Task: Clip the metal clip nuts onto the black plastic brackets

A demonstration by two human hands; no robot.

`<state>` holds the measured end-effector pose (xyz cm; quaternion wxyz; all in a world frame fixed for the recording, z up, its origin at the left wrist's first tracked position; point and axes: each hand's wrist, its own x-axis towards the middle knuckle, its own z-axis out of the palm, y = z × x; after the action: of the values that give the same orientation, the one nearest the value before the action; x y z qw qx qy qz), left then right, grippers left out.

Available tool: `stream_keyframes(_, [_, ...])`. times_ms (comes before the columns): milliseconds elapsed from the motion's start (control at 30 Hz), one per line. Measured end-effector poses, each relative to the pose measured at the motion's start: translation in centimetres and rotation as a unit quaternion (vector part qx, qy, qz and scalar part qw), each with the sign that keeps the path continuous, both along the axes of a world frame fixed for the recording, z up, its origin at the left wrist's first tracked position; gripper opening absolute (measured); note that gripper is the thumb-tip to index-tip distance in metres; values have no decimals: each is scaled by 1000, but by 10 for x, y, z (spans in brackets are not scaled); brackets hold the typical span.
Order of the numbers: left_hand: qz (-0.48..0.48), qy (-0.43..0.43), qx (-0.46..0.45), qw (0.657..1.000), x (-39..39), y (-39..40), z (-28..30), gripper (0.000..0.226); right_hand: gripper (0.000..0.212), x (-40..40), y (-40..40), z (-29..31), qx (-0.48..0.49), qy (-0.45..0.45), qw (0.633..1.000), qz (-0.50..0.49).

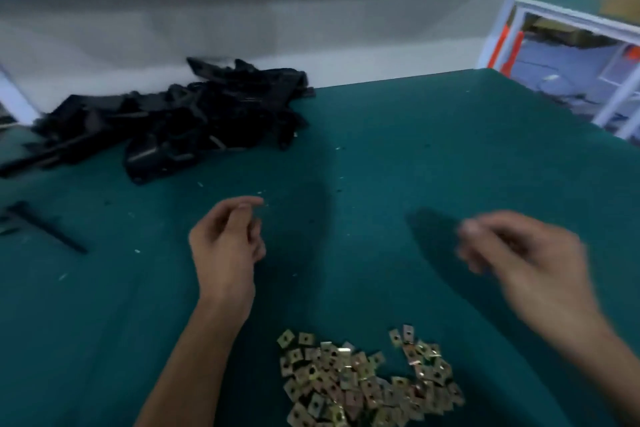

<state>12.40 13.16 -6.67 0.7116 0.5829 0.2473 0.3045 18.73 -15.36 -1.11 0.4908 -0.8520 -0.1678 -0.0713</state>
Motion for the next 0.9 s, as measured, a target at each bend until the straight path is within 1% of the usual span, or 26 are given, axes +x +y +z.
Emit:
stream_keyframes(33, [-3, -8, -17, 1000, 2, 3, 0, 30, 21, 20, 33, 0, -47, -4, 998, 45])
stream_keyframes(67, [-13, -15, -33, 999, 5, 4, 1, 30, 20, 45, 67, -5, -53, -13, 995, 89])
stream_keyframes(100, [-29, -21, -44, 998, 7, 5, 2, 30, 16, 67, 101, -8, -60, 2, 992, 112])
stream_keyframes(133, [-42, -23, -52, 998, 9, 7, 4, 29, 10, 87, 133, -14, -75, -13, 988, 131])
stream_keyframes(167, [-53, -24, -59, 997, 10, 8, 5, 29, 12, 103, 163, -17, -101, -32, 985, 139])
stream_keyframes(233, [-61, -22, -77, 995, 12, 12, 4, 30, 37, 133, 218, -16, -157, -49, 977, 132])
stream_keyframes(300, [-75, -15, -77, 994, 13, 13, 3, 33, 58, 158, 259, -18, -193, -34, 976, 92])
stream_keyframes(367, [-90, -12, -64, 994, 14, 11, 1, 30, 70, 177, 287, -16, -223, -44, 973, 45])
stream_keyframes(400, [-97, -15, -59, 993, 13, 10, 1, 26, 73, 185, 296, -16, -240, -49, 969, 39])
stream_keyframes(467, [-100, -21, -58, 993, 13, 9, 1, 23, 72, 198, 307, -15, -282, -44, 956, 63])
stream_keyframes(533, [-97, -21, -63, 993, 13, 10, 1, 23, 56, 206, 311, -16, -301, -71, 948, 75])
stream_keyframes(600, [-96, -23, -64, 993, 13, 9, 0, 24, 37, 211, 310, -15, -292, -127, 946, 59])
stream_keyframes(633, [-95, -24, -62, 993, 14, 9, -1, 25, 33, 210, 309, -14, -304, -152, 939, 51])
stream_keyframes(700, [-93, -25, -54, 994, 14, 8, -2, 30, 31, 208, 306, -12, -359, -211, 909, 38])
stream_keyframes(767, [-90, -23, -44, 995, 14, 7, -1, 32, 29, 208, 301, -11, -409, -290, 864, 37])
stream_keyframes(833, [-85, -19, -35, 996, 15, 6, 0, 29, 32, 211, 300, -11, -433, -349, 828, 74])
stream_keyframes(867, [-84, -16, -32, 996, 15, 6, 1, 27, 37, 213, 302, -10, -435, -356, 821, 100])
stream_keyframes(900, [-84, -14, -30, 996, 15, 6, 1, 26, 42, 214, 304, -8, -433, -347, 823, 123])
